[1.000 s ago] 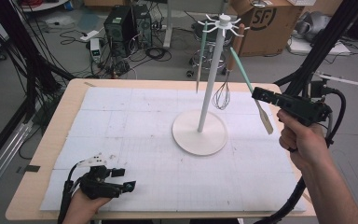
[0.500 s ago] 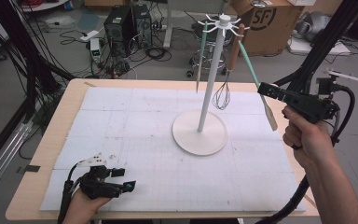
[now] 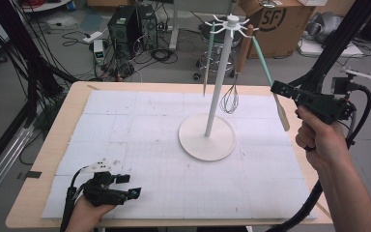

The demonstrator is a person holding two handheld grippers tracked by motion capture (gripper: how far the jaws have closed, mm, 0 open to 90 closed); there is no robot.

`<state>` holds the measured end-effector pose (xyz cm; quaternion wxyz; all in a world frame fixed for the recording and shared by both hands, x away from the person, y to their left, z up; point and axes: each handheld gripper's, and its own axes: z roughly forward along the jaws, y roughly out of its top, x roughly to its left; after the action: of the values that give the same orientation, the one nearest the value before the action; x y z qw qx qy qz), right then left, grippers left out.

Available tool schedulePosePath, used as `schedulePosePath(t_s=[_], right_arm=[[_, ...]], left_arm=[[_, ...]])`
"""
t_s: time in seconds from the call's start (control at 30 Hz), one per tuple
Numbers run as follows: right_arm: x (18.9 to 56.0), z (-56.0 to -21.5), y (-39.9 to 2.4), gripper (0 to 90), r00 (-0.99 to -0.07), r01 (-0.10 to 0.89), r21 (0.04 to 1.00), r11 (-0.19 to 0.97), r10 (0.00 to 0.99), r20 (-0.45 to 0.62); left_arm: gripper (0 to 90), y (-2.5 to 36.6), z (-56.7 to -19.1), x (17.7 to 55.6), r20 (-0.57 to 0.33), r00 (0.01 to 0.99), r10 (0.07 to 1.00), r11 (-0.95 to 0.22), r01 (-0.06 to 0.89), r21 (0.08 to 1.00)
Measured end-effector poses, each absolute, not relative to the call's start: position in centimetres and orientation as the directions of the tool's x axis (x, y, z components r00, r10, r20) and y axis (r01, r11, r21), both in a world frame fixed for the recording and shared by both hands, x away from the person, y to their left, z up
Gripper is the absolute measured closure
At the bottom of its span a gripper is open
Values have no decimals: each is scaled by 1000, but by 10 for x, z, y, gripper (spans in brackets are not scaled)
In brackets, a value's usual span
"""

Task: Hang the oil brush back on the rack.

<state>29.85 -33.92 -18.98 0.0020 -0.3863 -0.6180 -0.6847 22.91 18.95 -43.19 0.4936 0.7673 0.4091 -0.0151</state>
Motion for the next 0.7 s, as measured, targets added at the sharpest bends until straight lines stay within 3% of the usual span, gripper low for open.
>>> schedulePosePath(t_s=[0.7], right_arm=[[302, -177, -337, 832, -691, 466, 864, -189, 532, 489]], left_arm=[[219, 188, -433, 230, -429, 664, 613, -178, 645, 743]])
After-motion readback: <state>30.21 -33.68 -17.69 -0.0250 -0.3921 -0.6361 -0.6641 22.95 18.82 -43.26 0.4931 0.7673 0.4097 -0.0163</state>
